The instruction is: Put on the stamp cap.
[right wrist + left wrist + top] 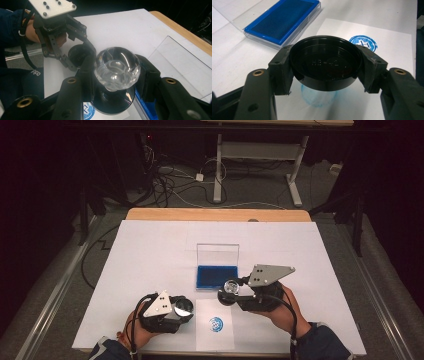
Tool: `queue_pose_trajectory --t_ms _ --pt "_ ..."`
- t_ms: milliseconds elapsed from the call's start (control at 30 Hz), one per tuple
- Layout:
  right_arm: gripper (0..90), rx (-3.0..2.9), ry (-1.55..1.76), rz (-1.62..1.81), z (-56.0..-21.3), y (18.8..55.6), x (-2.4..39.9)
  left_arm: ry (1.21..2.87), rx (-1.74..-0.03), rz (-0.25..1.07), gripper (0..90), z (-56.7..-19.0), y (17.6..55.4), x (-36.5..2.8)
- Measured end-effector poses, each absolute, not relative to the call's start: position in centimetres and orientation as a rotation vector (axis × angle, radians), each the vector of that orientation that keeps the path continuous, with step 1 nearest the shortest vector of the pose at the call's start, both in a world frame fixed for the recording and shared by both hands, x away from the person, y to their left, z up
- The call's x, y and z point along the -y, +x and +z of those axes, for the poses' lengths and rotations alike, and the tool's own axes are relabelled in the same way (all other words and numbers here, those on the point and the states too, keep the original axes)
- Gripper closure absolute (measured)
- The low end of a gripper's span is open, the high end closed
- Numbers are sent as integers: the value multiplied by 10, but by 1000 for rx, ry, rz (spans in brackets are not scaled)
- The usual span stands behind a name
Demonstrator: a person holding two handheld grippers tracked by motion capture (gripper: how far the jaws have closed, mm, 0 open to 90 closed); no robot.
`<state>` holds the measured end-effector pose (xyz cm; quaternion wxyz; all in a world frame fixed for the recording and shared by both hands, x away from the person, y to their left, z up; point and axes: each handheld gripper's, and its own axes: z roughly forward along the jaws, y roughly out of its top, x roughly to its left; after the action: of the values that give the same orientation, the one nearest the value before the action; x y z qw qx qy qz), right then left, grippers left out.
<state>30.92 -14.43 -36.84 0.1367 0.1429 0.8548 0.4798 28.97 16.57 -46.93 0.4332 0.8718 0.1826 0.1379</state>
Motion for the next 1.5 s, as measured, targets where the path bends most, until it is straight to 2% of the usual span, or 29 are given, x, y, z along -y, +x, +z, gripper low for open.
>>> queue_pose_trajectory --t_ms 433,900,1500 --pt "563 -2453 381 1458 -361 308 139 2165 -397 281 362 -468 296 -135" --pt "563 -2504 339 1492 -368 307 118 2131 -378 242 362 -463 299 -114" --pt "563 -2577 316 1467 -384 307 104 2087 -373 222 362 -456 297 -111"
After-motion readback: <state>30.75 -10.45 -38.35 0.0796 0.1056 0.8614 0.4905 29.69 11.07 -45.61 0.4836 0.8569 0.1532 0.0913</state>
